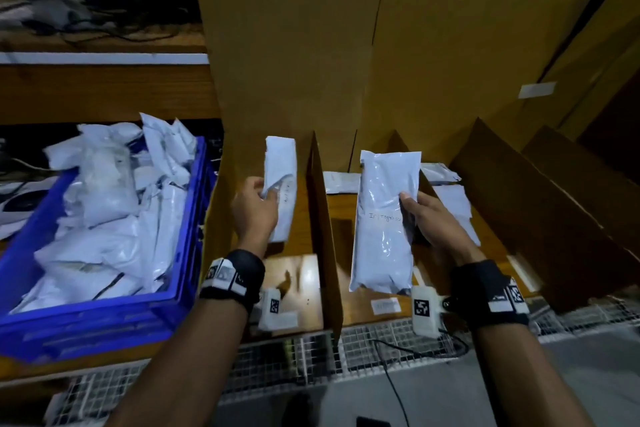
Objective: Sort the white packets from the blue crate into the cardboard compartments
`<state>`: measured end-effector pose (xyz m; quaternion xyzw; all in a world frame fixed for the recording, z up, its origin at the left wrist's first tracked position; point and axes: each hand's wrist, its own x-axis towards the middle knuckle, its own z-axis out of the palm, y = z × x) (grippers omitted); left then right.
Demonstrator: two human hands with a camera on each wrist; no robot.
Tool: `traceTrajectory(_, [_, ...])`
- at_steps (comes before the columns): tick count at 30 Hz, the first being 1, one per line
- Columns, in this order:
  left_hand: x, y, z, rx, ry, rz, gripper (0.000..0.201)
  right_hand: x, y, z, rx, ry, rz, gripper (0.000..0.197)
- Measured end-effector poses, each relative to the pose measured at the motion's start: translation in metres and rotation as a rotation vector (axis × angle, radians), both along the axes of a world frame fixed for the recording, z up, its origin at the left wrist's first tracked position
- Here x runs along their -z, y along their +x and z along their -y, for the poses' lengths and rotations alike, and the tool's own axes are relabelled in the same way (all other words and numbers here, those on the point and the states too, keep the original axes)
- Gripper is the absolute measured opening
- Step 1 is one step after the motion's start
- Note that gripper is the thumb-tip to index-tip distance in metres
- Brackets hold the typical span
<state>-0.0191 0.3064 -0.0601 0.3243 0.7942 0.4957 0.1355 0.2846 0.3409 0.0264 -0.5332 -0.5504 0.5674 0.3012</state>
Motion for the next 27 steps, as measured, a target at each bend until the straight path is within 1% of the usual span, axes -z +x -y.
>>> traceTrajectory(3, [0.02, -0.019, -0.045, -0.093, 0.004, 0.151, 0.023, 0.003, -0.011, -0.032, -0.02, -0.016, 0.027, 0.026])
traceTrajectory(6, [0.049, -0.036, -0.087, -0.17, -0.006, 0.298, 0.023, 0.01, -0.024, -0.067, -0.03, -0.033, 0.05, 0.027])
traceTrajectory(7, [0.065, -0.043, -0.102, -0.188, -0.022, 0.363, 0.025, 0.014, -0.027, -0.079, -0.035, -0.042, 0.053, 0.028])
traceTrajectory(9, [0.101, -0.058, -0.131, -0.219, -0.011, 0.509, 0.036, 0.021, -0.034, -0.098, -0.031, -0.069, 0.056, 0.028])
traceTrajectory(11, [0.126, -0.066, -0.152, -0.236, 0.079, 0.701, 0.045, 0.034, -0.039, -0.116, -0.028, -0.093, 0.057, 0.027])
traceTrajectory(13, [0.131, -0.066, -0.167, -0.25, 0.202, 0.881, 0.046, 0.046, -0.043, -0.129, -0.018, -0.119, 0.068, 0.028])
traceTrajectory(14, [0.133, -0.066, -0.173, -0.262, 0.232, 0.925, 0.046, 0.053, -0.044, -0.134, -0.015, -0.129, 0.073, 0.029])
traceTrajectory(16, [0.139, -0.07, -0.183, -0.24, 0.208, 0.965, 0.045, 0.067, -0.047, -0.141, -0.012, -0.146, 0.084, 0.029])
traceTrajectory(17, [0.144, -0.072, -0.187, -0.201, 0.137, 0.979, 0.046, 0.073, -0.047, -0.144, -0.012, -0.157, 0.087, 0.029])
traceTrajectory(19, [0.158, -0.08, -0.19, -0.064, 0.005, 1.009, 0.047, 0.084, -0.048, -0.147, -0.02, -0.175, 0.093, 0.027])
traceTrajectory(20, [0.168, -0.083, -0.192, -0.014, -0.031, 1.014, 0.047, 0.087, -0.049, -0.148, -0.021, -0.184, 0.099, 0.027])
traceTrajectory(22, [0.189, -0.089, -0.199, -0.014, -0.062, 0.992, 0.052, 0.093, -0.05, -0.151, -0.03, -0.196, 0.117, 0.026])
traceTrajectory(23, [0.198, -0.088, -0.202, -0.021, -0.09, 0.901, 0.06, 0.097, -0.05, -0.154, -0.034, -0.197, 0.131, 0.026])
traceTrajectory(24, [0.198, -0.083, -0.199, -0.01, -0.141, 0.767, 0.069, 0.097, -0.052, -0.156, -0.027, -0.198, 0.14, 0.026])
traceTrajectory(25, [0.191, -0.077, -0.195, -0.002, -0.222, 0.578, 0.071, 0.099, -0.054, -0.16, -0.013, -0.197, 0.14, 0.027])
traceTrajectory(26, [0.184, -0.072, -0.193, -0.032, -0.28, 0.39, 0.065, 0.099, -0.056, -0.163, -0.004, -0.191, 0.129, 0.027])
traceTrajectory(27, [0.176, -0.067, -0.191, -0.085, -0.304, 0.261, 0.057, 0.1, -0.057, -0.167, -0.003, -0.188, 0.12, 0.028])
